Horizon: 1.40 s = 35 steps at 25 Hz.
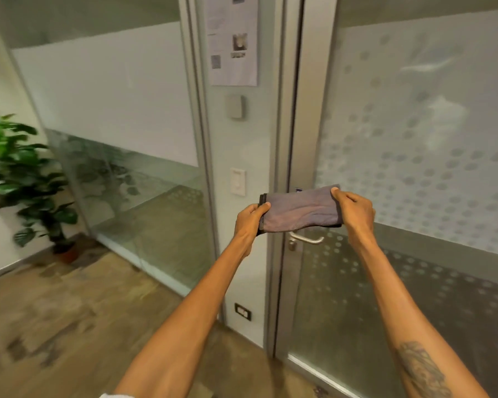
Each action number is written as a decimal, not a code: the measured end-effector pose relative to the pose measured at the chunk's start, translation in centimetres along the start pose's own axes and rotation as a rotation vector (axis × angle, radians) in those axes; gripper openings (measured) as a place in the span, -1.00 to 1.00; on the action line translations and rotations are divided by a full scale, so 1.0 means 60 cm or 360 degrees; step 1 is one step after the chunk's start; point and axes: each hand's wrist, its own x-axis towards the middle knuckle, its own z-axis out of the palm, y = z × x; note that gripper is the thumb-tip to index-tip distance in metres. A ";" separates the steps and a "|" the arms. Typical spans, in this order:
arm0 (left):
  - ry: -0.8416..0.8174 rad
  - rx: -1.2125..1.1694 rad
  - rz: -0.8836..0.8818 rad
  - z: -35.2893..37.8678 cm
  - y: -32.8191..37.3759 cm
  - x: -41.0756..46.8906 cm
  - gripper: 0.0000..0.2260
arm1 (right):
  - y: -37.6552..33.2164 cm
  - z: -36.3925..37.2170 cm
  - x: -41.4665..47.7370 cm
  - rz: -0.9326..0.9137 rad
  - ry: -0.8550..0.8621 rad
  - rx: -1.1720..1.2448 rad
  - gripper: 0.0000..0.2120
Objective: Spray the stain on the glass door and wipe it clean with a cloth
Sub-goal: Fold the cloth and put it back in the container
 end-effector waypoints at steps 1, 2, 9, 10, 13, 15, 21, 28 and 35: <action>0.0071 0.0044 0.0029 -0.031 0.006 -0.009 -0.84 | -0.001 0.025 -0.011 0.0014 -0.0064 0.0004 -0.62; 0.0143 0.0092 0.0062 -0.063 0.011 -0.019 -0.84 | -0.003 0.051 -0.024 0.0024 -0.0126 0.0000 -0.61; 0.0728 0.0253 0.0102 -0.333 0.012 -0.125 -0.77 | -0.030 0.279 -0.175 0.0066 -0.0719 0.0132 -0.67; 0.0834 0.0245 0.0106 -0.379 0.014 -0.151 -0.77 | -0.038 0.315 -0.209 0.0075 -0.0823 0.0130 -0.66; 0.1087 0.0288 0.0100 -0.507 0.012 -0.235 -0.69 | -0.064 0.413 -0.321 0.0006 -0.1076 0.0169 -0.61; 0.1238 0.0306 0.0083 -0.591 0.010 -0.304 -0.67 | -0.083 0.470 -0.412 -0.0006 -0.1246 0.0223 -0.61; 0.1604 0.0359 -0.0032 -0.811 -0.006 -0.535 -0.75 | -0.126 0.600 -0.695 0.0027 -0.1653 0.0196 -0.61; 0.1848 0.0304 -0.0398 -1.020 -0.043 -0.789 -0.48 | -0.147 0.685 -1.017 0.0130 -0.2025 0.0135 -0.62; 0.2149 0.0095 -0.0539 -1.164 -0.075 -0.993 -0.63 | -0.171 0.729 -1.282 0.0292 -0.2358 0.0147 -0.81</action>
